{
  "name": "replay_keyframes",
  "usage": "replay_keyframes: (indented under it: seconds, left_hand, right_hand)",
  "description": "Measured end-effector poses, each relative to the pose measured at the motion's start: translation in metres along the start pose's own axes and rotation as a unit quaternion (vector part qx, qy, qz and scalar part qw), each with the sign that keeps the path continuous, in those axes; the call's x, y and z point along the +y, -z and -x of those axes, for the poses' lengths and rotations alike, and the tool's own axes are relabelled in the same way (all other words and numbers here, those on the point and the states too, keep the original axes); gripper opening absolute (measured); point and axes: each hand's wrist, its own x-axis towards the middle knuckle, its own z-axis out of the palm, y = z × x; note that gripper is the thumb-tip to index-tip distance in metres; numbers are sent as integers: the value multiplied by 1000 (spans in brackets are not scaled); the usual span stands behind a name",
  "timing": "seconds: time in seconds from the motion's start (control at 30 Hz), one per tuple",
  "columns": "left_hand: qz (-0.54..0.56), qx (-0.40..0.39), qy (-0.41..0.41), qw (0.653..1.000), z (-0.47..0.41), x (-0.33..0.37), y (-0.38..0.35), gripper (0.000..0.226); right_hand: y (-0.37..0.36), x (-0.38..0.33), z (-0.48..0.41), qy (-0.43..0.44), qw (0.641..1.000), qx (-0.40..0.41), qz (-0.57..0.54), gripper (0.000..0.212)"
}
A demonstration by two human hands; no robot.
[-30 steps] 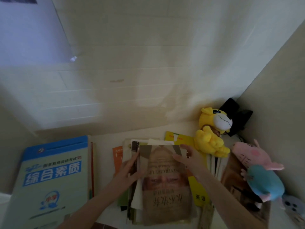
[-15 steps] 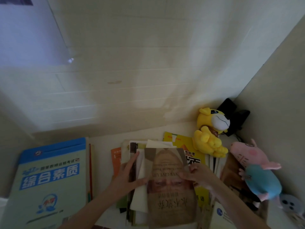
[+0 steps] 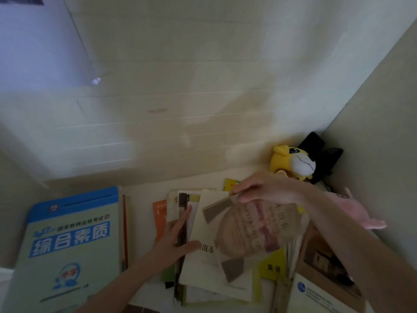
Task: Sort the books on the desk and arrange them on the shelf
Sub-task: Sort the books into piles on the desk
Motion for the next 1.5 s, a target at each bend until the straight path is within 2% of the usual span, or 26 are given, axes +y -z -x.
replay_keyframes:
  seconds: [0.07,0.17,0.27,0.33,0.4,0.47,0.6,0.67,0.73,0.83,0.9,0.93,0.97,1.03,1.1,1.2,1.27,1.33,1.43,1.5]
  left_hand:
    - [7,3,0,1000,2,5,-2,61]
    - [1,27,-10,1000,3,5,-7,52]
    - [-2,48,-8,999,5,9,-9,66]
    - [-26,81,-3,996,5,15,-11,59]
    - [-40,93,-5,995,6,23,-13,63]
    - [-137,102,-22,985,7,33,-23,70]
    - [-324,148,0,934,11,42,-32,85]
    - [-331,128,4,935,5,38,-25,95]
    - [-337,68,-41,938,-10,36,-12,106]
    - [-369,-83,-144,915,-30,55,1,85]
    - [-381,-141,-152,901,-38,69,-2,79]
    - [-373,-136,-142,907,-42,70,-4,75]
    - [-326,-108,-124,931,-43,70,-5,67]
    - [-154,-11,-104,983,-42,69,-2,51]
    - [-49,69,-77,993,-29,68,3,47]
    - [22,62,-3,998,-6,69,3,43]
    - [43,62,16,997,5,69,1,47]
    - [45,58,20,997,13,72,0,50]
    - [25,50,26,998,19,74,-4,56]
    - [50,45,37,997,20,74,-6,59]
  right_hand:
    - [-8,-13,-20,28,998,-30,48,30]
    - [-7,-19,-36,40,997,-48,38,27]
    - [-8,-20,-40,41,995,-76,52,27]
    - [-9,-19,-40,47,994,-79,63,28]
    - [-2,-13,-34,50,998,-38,24,27]
    - [11,-3,-19,34,998,14,-46,29]
    - [36,21,3,22,984,146,-100,29]
    - [40,31,8,14,972,206,-111,31]
    - [42,41,15,-13,949,262,-177,29]
    - [45,54,29,-42,887,301,-348,37]
    - [41,61,36,-67,842,308,-437,45]
    - [32,62,37,-81,826,309,-464,41]
    - [18,62,38,-97,815,307,-482,35]
    - [-23,66,35,-143,808,288,-494,38]
    - [-70,66,34,-181,814,248,-494,43]
    - [-116,53,38,-215,840,246,-434,24]
    - [-128,51,40,-224,858,288,-361,23]
    - [-128,52,41,-229,879,293,-300,23]
    - [-130,55,42,-232,851,272,-385,24]
    - [-129,57,42,-235,829,299,-411,29]
